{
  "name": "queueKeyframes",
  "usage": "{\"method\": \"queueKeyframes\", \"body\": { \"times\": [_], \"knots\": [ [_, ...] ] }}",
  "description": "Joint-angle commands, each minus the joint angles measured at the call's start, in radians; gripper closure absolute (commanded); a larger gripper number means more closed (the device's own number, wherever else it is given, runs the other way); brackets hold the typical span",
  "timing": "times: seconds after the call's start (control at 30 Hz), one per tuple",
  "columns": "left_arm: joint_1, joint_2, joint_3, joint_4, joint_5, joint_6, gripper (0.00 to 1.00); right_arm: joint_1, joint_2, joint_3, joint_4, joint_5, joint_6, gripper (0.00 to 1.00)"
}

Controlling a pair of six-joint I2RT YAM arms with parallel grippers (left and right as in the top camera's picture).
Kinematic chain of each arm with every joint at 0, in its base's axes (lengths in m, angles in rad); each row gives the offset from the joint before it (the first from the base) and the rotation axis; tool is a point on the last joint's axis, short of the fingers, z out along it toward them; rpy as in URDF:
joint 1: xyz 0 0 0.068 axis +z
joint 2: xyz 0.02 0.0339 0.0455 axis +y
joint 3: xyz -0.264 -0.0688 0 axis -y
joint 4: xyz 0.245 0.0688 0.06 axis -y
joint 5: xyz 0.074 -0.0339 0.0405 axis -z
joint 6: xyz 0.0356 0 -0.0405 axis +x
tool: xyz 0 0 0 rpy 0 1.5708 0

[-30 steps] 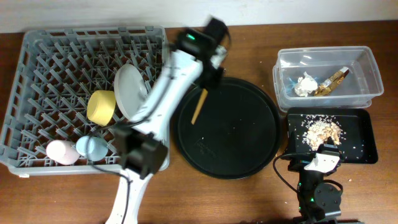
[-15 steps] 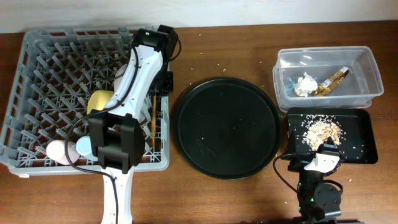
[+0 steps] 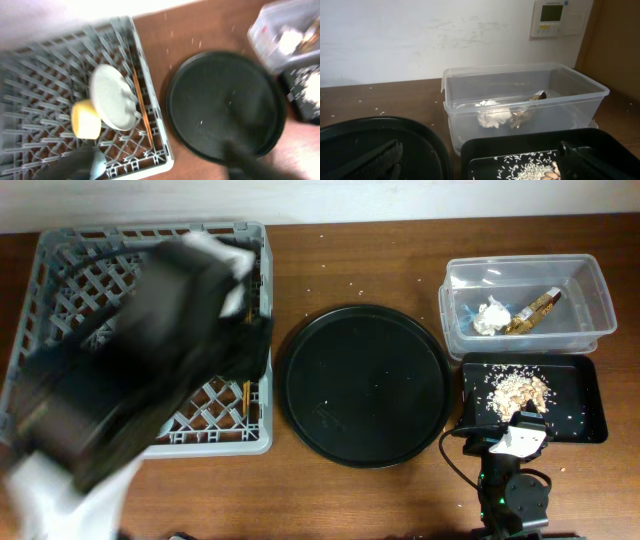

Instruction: Sort waste into correct bins and load items into the dishwasher rack

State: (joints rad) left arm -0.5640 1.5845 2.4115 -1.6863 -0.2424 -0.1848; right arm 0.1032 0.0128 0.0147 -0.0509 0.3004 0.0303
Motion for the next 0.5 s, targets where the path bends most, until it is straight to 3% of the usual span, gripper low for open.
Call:
{"method": "queueKeyframes", "body": {
  "times": [0.0, 0.17, 0.27, 0.3, 0.37, 0.47],
  "knots": [
    [-0.003, -0.272, -0.014, -0.002, -0.029, 0.003, 0.0, -0.006, -0.006, -0.009, -0.001, -0.002, 0.011, 0.02],
    [-0.003, -0.525, -0.183, -0.002, -0.122, -0.01, 0.0, -0.006, -0.006, -0.009, -0.001, -0.002, 0.011, 0.01],
    [0.01, -0.538, -0.394, 0.048, -0.275, -0.186, 0.0, -0.006, -0.006, -0.009, -0.001, -0.002, 0.011, 0.01],
    [0.037, -0.55, -0.463, 0.113, -0.275, -0.185, 0.0, -0.006, -0.006, -0.009, -0.001, -0.002, 0.011, 0.02],
    [0.145, -0.626, -0.732, 0.385, -0.253, -0.181, 0.0, -0.006, -0.006, -0.009, -0.001, -0.002, 0.011, 0.01],
    [0.288, -0.784, -1.118, 0.742, -0.09, -0.085, 0.0, -0.006, -0.006, -0.009, -0.001, -0.002, 0.011, 0.02]
  ]
}}
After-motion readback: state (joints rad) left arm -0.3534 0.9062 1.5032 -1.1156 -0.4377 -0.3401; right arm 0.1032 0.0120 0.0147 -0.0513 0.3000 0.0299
